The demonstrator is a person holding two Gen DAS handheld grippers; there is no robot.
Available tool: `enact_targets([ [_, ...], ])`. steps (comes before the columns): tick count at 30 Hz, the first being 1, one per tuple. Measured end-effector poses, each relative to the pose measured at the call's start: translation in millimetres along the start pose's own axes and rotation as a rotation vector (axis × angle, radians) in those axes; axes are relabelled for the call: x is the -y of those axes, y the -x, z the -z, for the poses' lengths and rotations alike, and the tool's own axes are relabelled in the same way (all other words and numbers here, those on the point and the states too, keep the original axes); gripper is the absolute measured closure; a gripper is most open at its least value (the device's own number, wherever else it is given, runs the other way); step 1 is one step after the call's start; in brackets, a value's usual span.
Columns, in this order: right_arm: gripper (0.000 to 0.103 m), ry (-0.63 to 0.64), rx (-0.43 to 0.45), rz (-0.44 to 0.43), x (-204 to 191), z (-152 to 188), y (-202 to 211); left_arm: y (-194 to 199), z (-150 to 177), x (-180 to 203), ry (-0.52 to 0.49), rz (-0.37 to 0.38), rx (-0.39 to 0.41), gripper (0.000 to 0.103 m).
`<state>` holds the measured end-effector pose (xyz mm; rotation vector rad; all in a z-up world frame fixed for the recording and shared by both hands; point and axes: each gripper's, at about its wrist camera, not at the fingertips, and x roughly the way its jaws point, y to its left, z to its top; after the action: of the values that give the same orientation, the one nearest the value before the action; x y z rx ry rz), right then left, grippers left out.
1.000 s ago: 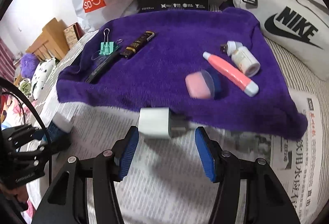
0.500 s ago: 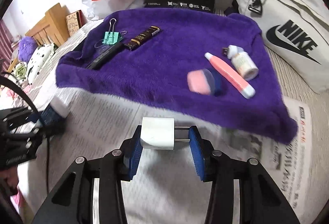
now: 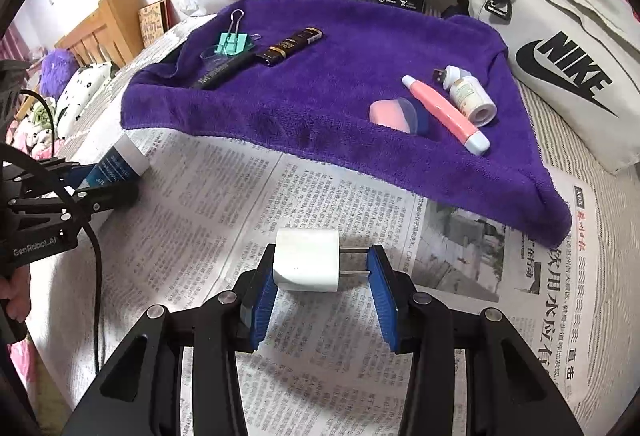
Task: Organize rigid objects
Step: 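Close the right tool on the white cube charger while the left tool holds the stick, then carry the deodorant stick and white charger with both tools onto the purple towel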
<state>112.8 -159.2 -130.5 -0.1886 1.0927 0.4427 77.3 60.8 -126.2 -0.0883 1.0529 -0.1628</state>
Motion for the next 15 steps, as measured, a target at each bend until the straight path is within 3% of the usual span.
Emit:
enact_targets([
  [15, 0.059, -0.045, 0.042, -0.043, 23, 9, 32, 17, -3, 6, 0.018, 0.006, -0.013, 0.069],
])
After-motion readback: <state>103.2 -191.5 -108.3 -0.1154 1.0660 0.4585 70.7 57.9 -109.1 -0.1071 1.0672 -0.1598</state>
